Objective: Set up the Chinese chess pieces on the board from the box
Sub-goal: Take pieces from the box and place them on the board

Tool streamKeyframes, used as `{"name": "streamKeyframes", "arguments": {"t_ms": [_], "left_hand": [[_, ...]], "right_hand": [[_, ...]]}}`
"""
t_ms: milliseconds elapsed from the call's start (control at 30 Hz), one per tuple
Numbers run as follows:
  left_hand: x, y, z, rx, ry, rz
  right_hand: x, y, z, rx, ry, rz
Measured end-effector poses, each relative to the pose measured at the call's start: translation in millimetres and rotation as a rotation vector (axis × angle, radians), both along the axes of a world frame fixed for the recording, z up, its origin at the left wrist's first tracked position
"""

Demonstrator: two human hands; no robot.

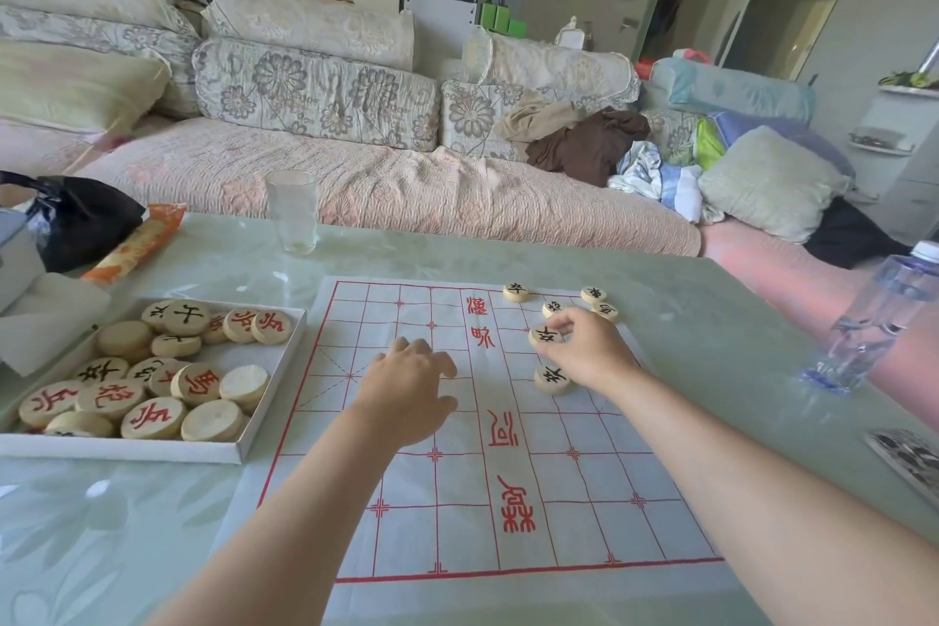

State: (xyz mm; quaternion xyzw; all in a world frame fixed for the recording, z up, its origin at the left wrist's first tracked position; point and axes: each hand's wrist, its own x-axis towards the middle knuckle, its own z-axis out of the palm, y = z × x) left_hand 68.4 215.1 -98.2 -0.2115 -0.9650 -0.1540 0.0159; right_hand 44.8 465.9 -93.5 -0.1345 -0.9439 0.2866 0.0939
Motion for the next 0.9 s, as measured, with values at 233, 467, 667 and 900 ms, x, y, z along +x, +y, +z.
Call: {"name": "streamKeyframes", "arguments": {"t_ms": [233,467,667,900], "left_hand": [[-11,-5,-6,-0.044,-0.069,-0.016],[-15,-5,-9,-0.036,-0.071,-0.022],[-17,-8,-11,0.061,-0.084,-0.004],[-22,-59,16,0.278,0.059,0.178]], "right_hand": [[-32,4,-9,0.136,0.039,0.014],[-47,-5,-18,0.171,0.021,0.027],[-40,-21,-1,0.204,0.020,0.068],[-23,-103,21,0.112,0.065,0.391]]}}
